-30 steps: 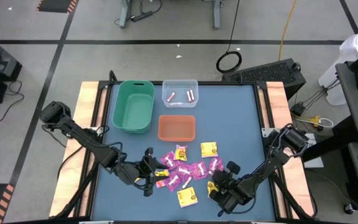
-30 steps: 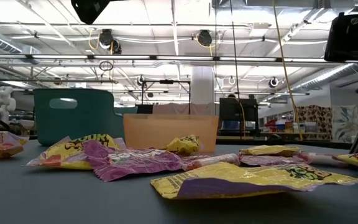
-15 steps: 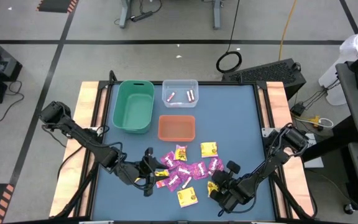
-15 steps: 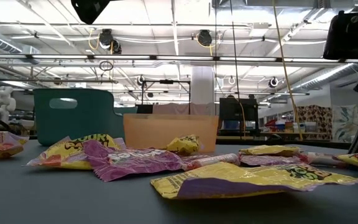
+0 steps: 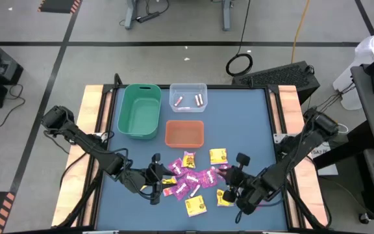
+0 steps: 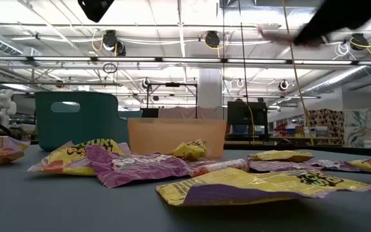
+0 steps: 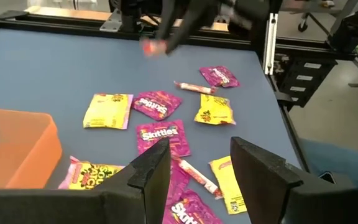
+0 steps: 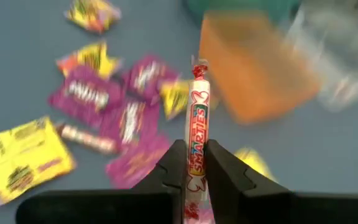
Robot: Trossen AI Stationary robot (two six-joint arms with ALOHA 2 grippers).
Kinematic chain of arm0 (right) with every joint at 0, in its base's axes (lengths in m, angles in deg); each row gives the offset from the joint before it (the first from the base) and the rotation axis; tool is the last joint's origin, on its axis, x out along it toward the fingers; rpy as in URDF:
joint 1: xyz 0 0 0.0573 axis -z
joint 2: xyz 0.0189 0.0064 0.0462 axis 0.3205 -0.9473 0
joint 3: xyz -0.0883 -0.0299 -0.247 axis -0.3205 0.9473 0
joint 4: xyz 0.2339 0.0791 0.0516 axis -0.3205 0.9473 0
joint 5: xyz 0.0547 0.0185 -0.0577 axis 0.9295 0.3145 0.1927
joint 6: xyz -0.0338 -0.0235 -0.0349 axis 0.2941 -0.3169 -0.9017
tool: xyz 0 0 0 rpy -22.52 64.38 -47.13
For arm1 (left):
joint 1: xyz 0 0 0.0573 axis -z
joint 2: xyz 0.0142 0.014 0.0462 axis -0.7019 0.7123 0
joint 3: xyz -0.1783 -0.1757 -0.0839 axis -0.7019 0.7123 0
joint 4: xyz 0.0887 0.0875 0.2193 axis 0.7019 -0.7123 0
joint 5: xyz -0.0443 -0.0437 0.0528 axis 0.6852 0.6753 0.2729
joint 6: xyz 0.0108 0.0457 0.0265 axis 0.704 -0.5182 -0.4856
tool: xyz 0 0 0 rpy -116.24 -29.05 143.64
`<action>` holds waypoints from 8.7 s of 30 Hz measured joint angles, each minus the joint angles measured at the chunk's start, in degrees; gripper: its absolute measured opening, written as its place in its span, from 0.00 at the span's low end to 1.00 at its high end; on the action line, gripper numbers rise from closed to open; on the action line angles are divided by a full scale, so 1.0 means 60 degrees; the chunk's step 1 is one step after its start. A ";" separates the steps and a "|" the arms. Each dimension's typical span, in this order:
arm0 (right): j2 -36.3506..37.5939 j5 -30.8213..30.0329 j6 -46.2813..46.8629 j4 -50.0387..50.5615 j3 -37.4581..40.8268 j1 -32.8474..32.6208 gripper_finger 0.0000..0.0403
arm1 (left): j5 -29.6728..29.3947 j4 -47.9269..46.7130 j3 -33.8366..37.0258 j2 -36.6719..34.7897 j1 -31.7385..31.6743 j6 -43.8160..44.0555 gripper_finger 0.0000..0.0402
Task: Sort candy
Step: Put the white candy into the transparent bin
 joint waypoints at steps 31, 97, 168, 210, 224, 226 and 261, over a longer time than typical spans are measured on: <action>0.1267 -0.2209 -1.0592 -0.0588 -0.0020 0.1945 0.09 | -0.0040 -0.0058 -0.0001 -0.0004 -0.0579 -0.1264 0.43; 0.0389 -0.2041 -0.5635 -0.1084 -0.0009 0.5559 0.09 | -0.0036 -0.0135 -0.0004 -0.0004 -0.0572 -0.1479 0.43; 0.1913 0.3488 -0.4052 -0.0906 -0.0020 0.2612 0.52 | -0.0173 0.1362 -0.0011 0.1247 -0.0321 -0.1221 0.43; -0.1370 0.1411 -0.1707 -0.2348 -0.0013 -0.0889 0.52 | -0.0608 0.2436 -0.2014 0.6333 -0.0048 0.0845 0.43; -0.1370 0.1183 -0.1784 -0.2424 -0.0013 -0.0889 0.52 | 0.0040 0.1948 -0.2025 0.6411 -0.0375 0.1341 0.43; -0.1370 0.1190 -0.1784 -0.2425 -0.0013 -0.0889 0.52 | -0.0043 0.1856 -0.2033 0.6408 -0.0375 0.1264 0.41; -0.1370 0.0099 -0.2217 -0.2432 -0.0016 -0.0877 0.52 | -0.0591 0.0580 -0.1989 0.2937 -0.0383 -0.2293 0.16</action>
